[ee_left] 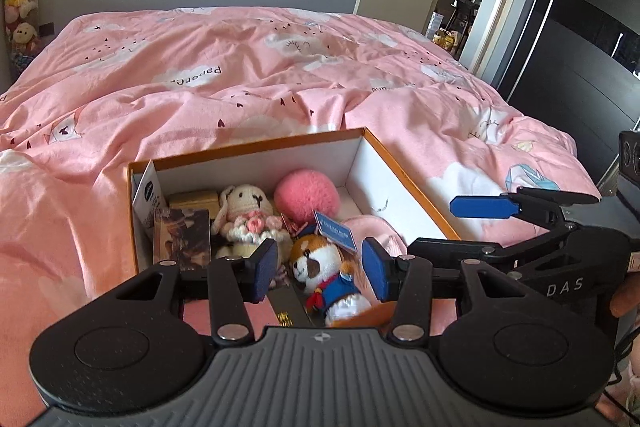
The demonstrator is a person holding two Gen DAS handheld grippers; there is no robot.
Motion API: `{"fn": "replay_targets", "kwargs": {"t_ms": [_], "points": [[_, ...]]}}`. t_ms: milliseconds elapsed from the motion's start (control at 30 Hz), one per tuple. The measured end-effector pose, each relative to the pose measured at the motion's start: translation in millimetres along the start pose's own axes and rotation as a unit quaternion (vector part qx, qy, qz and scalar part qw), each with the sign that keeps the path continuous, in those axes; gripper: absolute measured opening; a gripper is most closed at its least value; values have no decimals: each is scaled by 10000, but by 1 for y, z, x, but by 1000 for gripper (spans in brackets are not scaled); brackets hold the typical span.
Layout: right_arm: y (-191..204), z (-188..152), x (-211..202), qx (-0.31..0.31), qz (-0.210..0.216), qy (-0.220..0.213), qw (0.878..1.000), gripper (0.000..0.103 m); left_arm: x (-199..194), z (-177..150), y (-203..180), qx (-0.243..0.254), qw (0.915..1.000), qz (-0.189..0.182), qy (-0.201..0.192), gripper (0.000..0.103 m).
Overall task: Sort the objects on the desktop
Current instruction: 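Drop the pink pom-pom into the box by opening the left tool, then move the right tool to the round glitter mirror and grasp it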
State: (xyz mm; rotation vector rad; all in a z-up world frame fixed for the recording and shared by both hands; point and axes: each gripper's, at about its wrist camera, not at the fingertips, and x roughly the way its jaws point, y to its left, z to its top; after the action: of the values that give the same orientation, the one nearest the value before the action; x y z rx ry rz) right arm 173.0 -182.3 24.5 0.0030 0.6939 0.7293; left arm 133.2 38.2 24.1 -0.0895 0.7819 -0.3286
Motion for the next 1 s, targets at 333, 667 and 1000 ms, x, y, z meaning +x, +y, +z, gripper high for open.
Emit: {"fn": "replay_targets", "kwargs": {"t_ms": [333,667,1000], "points": [[13,-53,-2,181,61,1055,9942,96,-11,-72,2,-259,9976,238,601,61],[15,-102,22,96,-466,2123,9761,96,-4,-116,-2,-616,9883,692,1208,63],[2,-137,37,653,-386,2860,9552,81,-4,-127,-2,-693,9837,910,1389,63]]}}
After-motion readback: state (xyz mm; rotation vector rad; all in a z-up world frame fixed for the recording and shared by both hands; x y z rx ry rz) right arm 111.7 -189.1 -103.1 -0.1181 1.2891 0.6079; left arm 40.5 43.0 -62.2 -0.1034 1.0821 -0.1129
